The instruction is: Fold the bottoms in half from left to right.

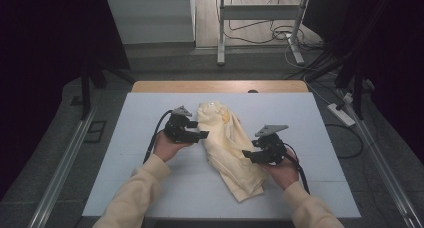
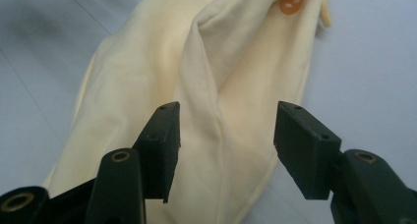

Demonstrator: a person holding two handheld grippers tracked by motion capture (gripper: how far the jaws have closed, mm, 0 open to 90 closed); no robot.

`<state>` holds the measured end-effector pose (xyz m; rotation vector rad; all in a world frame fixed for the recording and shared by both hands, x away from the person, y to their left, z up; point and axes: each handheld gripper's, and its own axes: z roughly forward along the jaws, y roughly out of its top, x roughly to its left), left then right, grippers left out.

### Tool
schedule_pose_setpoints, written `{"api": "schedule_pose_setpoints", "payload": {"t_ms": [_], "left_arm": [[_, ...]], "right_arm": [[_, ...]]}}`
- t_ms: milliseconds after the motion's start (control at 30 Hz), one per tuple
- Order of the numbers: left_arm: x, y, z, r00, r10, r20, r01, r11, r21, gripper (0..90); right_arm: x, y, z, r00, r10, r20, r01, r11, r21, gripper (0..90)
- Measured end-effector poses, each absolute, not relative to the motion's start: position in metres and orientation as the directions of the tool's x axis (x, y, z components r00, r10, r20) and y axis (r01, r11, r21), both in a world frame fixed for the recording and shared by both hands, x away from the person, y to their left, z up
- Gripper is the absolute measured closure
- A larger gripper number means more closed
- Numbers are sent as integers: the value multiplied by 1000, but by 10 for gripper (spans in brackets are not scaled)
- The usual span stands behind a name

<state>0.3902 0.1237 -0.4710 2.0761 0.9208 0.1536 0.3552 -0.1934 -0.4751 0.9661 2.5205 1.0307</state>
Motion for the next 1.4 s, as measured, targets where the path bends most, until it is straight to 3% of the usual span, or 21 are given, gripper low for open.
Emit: {"api": "schedule_pose_setpoints", "payload": {"t_ms": [233, 500, 567, 700, 800, 1400], "left_arm": [[390, 124, -471, 722, 662, -201, 554, -380, 740, 333], [390, 127, -471, 720, 660, -215, 560, -370, 741, 330], [390, 128, -471, 720, 659, -217, 562, -369, 740, 330], [390, 129, -471, 722, 657, -218, 560, -369, 741, 330], [391, 130, -471, 721, 657, -220, 560, -367, 742, 330], [391, 131, -472, 718, 660, -222, 563, -364, 742, 326]], "right_arm": [[367, -180, -478, -768, 640, 26, 482, 550, 682, 456], [372, -172, -483, -792, 608, 58, 486, 570, 662, 546], [372, -170, -486, -797, 602, 53, 485, 586, 649, 592], [370, -168, -486, -810, 586, 41, 471, 606, 642, 774], [369, -170, -485, -810, 583, 55, 478, 605, 637, 835], [360, -196, -481, -755, 655, 32, 534, 585, 610, 863]]}}
